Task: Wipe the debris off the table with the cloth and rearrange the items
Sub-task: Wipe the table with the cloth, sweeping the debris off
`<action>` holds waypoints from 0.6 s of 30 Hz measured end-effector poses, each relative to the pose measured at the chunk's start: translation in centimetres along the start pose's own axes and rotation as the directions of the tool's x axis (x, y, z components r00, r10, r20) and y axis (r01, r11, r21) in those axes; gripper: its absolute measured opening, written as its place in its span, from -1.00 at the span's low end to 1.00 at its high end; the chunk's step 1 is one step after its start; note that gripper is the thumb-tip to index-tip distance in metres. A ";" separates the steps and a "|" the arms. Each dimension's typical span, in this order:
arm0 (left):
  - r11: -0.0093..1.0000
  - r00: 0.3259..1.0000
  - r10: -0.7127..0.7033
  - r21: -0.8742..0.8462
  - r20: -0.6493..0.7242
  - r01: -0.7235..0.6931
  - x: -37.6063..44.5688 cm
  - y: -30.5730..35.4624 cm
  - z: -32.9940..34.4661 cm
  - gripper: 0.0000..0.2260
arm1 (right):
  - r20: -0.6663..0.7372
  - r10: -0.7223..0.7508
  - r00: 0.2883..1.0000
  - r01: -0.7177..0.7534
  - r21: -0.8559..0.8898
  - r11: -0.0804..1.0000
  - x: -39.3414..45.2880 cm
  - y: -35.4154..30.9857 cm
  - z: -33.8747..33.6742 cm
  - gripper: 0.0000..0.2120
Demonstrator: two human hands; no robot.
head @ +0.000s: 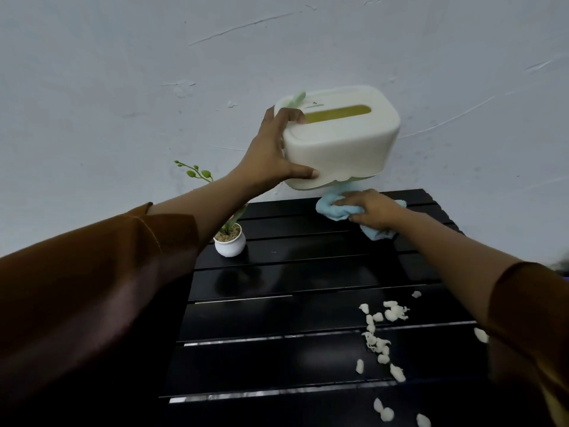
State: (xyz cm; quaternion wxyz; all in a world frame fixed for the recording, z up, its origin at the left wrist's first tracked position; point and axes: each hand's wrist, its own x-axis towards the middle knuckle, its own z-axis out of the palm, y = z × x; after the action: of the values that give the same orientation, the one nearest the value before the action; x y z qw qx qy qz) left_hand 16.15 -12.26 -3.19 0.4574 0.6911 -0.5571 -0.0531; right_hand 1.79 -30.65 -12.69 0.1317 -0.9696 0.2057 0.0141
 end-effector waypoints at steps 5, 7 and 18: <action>1.000 1.000 0.004 -0.022 -0.002 -0.004 0.1 0.1 0.3 -0.33 | 0.027 0.025 0.999 -0.034 0.439 0.898 -5.5 2.0 -4.9 -0.76; 1.000 1.000 -0.002 -0.022 -0.016 0.002 0.2 0.3 0.4 -0.31 | -0.128 0.170 0.977 -0.079 0.526 0.847 -6.5 3.4 -5.3 -0.76; 0.999 0.999 -0.044 0.026 -0.013 0.044 -0.5 0.2 2.3 -0.31 | -0.059 -0.088 0.994 0.095 0.139 0.986 -4.7 0.0 -0.6 -0.57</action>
State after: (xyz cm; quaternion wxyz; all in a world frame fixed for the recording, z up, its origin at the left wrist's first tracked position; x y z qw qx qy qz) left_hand 14.52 -13.16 -4.57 0.4503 0.7094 -0.5397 -0.0514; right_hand -2.49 -28.96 -11.73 0.1954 -0.9663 0.1647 -0.0321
